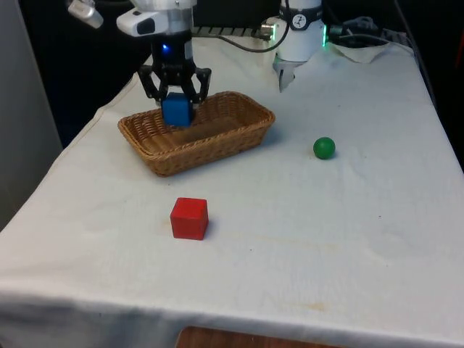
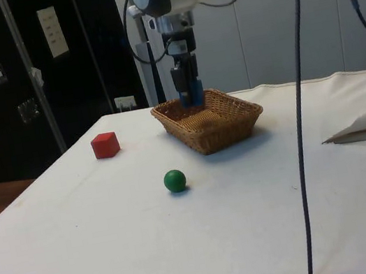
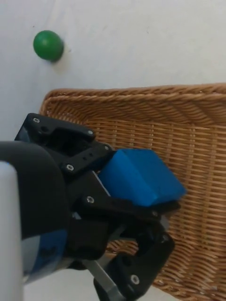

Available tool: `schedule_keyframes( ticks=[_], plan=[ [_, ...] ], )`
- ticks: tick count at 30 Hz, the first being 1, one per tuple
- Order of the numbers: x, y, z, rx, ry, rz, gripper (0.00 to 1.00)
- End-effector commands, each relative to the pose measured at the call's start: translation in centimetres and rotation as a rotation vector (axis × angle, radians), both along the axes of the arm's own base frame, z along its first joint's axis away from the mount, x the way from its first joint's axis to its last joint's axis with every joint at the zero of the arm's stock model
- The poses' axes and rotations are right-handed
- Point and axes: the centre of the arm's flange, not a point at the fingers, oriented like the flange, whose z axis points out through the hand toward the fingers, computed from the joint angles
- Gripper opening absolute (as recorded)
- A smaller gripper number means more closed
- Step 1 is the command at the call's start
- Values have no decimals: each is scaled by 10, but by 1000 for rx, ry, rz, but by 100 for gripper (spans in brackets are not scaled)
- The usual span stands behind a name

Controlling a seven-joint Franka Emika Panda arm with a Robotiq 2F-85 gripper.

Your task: Place all non-red objects into the basket.

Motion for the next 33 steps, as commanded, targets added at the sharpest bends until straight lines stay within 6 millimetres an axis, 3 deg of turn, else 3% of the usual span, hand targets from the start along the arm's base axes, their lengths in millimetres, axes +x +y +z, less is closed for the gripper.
schedule_keyframes(
  ticks=[1, 22, 28, 29, 31, 33],
  plan=[
    [-1, -1, -2, 1, -15, 0, 3],
    [-4, -2, -51, 9, -15, -34, 3],
    [-1, -4, -54, 12, -10, -43, 4],
    [-1, -3, -54, 13, -10, -41, 10],
    [0, -3, -53, 14, -8, -42, 42],
    [0, -4, -53, 15, -8, -44, 61]
  ],
)
